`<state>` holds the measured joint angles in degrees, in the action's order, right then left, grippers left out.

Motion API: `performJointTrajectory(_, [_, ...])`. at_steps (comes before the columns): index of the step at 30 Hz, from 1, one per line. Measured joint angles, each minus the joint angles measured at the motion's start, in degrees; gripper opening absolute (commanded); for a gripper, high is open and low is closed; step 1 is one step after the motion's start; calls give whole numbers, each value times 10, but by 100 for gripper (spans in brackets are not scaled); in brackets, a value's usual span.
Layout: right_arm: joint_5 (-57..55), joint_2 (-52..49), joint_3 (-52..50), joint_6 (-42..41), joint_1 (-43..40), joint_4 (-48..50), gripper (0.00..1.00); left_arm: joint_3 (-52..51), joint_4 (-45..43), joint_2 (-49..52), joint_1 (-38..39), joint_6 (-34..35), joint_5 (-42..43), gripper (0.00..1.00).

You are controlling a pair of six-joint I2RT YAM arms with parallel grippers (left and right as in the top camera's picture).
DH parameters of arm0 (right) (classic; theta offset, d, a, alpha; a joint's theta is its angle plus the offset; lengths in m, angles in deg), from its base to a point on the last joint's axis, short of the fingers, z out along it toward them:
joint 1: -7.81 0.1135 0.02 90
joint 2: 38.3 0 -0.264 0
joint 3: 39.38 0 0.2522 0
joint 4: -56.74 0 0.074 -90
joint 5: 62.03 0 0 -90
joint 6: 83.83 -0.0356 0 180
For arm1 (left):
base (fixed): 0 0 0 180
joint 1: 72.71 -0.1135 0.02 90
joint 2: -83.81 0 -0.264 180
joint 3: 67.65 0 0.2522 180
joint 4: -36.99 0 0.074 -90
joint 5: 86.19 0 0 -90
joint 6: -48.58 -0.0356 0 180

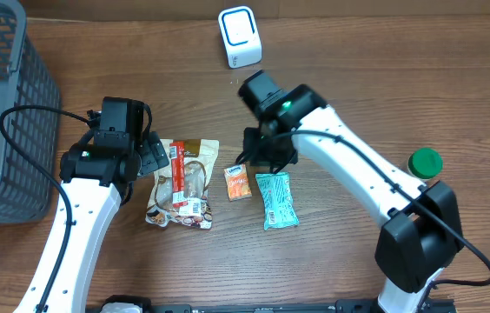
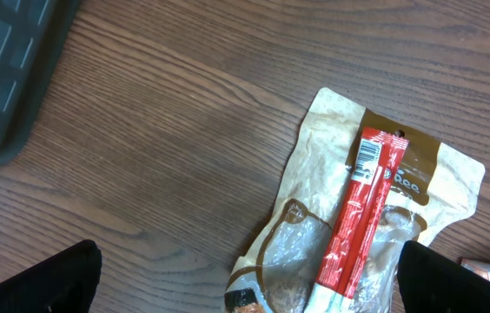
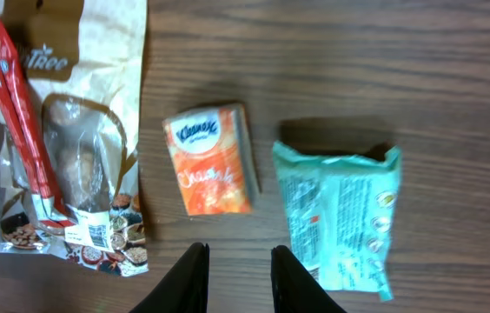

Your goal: Scan the item barcode

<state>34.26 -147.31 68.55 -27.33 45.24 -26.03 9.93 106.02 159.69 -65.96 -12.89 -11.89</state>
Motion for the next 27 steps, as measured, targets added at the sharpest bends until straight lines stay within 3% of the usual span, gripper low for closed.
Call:
performJointTrajectory(11, [-38, 0, -9, -19, 35, -17, 25, 0, 0, 0, 0, 0, 0, 99])
performJointTrajectory(27, [-66, 0, -145, 3, 35, 24, 32, 0, 0, 0, 0, 0, 0, 100])
